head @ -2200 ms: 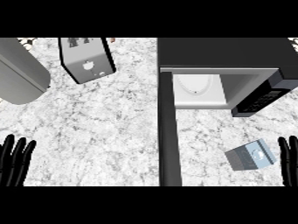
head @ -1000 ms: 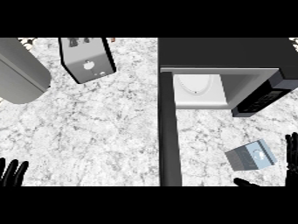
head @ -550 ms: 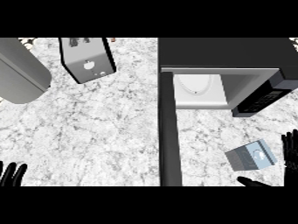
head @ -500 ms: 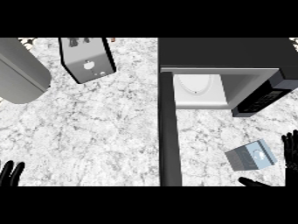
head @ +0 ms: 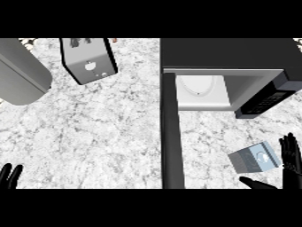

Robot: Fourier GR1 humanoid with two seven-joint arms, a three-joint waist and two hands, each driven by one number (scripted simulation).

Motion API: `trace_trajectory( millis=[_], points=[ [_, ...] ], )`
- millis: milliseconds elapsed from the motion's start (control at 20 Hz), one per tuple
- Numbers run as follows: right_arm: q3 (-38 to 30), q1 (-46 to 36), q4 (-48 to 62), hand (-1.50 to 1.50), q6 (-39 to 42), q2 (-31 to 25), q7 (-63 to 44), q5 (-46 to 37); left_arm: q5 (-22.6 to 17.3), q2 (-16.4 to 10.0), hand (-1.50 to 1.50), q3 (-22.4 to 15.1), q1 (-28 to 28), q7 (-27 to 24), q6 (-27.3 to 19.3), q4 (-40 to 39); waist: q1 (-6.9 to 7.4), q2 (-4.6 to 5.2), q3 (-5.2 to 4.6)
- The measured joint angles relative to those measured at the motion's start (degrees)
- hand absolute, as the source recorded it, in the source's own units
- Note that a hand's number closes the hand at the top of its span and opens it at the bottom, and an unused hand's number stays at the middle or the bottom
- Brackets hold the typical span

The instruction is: Pick up the milk, place it into the microwave and close the microwave

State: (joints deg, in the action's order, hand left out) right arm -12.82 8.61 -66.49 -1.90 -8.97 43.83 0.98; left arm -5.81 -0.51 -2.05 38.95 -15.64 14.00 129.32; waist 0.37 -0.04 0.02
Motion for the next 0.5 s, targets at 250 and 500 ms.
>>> trace_trajectory(
  millis=[250, 500],
  points=[
    [-0.7, -3.8, 8.2, -1.50, 2.2, -1.2, 3.1, -0.1, 0.6, 0.2, -1.50, -0.9, 1.1, -0.8, 0.3, 0.0, 0.11, 0.00, 0.01],
    [-0.5, -5.5, 13.4, -1.50, 5.6, -1.5, 5.5, 0.4, -0.4, -0.2, -1.50, 0.8, 0.4, 0.2, 0.6, 0.6, 0.03, 0.01, 0.00]
  ],
)
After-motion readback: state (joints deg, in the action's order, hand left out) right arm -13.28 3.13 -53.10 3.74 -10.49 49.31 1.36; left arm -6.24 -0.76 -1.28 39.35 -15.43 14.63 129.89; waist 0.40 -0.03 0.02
